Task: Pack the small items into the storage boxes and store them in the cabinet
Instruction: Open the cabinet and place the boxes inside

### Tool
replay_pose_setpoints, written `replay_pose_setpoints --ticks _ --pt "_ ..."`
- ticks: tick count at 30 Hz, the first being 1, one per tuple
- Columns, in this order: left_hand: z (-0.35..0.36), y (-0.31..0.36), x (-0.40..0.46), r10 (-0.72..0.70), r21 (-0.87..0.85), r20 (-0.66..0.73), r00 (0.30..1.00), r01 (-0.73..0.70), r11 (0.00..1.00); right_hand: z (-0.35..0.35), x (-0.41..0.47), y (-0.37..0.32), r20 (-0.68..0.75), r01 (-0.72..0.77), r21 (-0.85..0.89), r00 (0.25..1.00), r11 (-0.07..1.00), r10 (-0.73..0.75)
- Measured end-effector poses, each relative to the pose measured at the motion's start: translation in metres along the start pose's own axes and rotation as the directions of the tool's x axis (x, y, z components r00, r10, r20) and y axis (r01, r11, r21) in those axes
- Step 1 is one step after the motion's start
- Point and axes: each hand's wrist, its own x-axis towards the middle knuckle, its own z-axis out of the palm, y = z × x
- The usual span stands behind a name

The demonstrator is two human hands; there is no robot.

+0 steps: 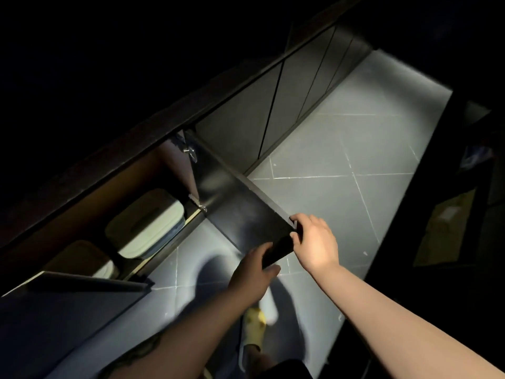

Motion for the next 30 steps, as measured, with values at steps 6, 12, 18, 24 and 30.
replay_pose_setpoints --ticks 6,12,18,24,30 --pt "0.004 -0.062 -0.071 -0.088 -0.158 -0.106 0.991 0.07 0.985 0.04 -0.082 -0.065 0.197 0.231 0.142 0.946 0.963 -0.256" --pt "-0.069 -0.125 -0.119 -0.19 0.016 -0.428 0.884 0.217 0.976 0.085 -0.112 -0.165 0.272 0.281 0.302 0.89 0.911 -0.365" --pt "-0.166 -0.172 -0.14 -0.353 -0.224 -0.601 0.717 0.273 0.935 0.116 -0.107 -0.253 0.284 0.545 0.163 0.773 0.823 -0.568" --pt "-0.216 -0.192 -0.136 -0.415 -0.178 -0.663 0.623 0.407 0.896 0.135 -0.1 -0.313 0.379 0.537 0.13 0.75 0.834 -0.542" --pt "-0.251 -0.194 -0.122 -0.404 -0.191 -0.694 0.596 0.389 0.901 0.143 -0.079 -0.352 0.449 0.508 0.137 0.733 0.851 -0.51"
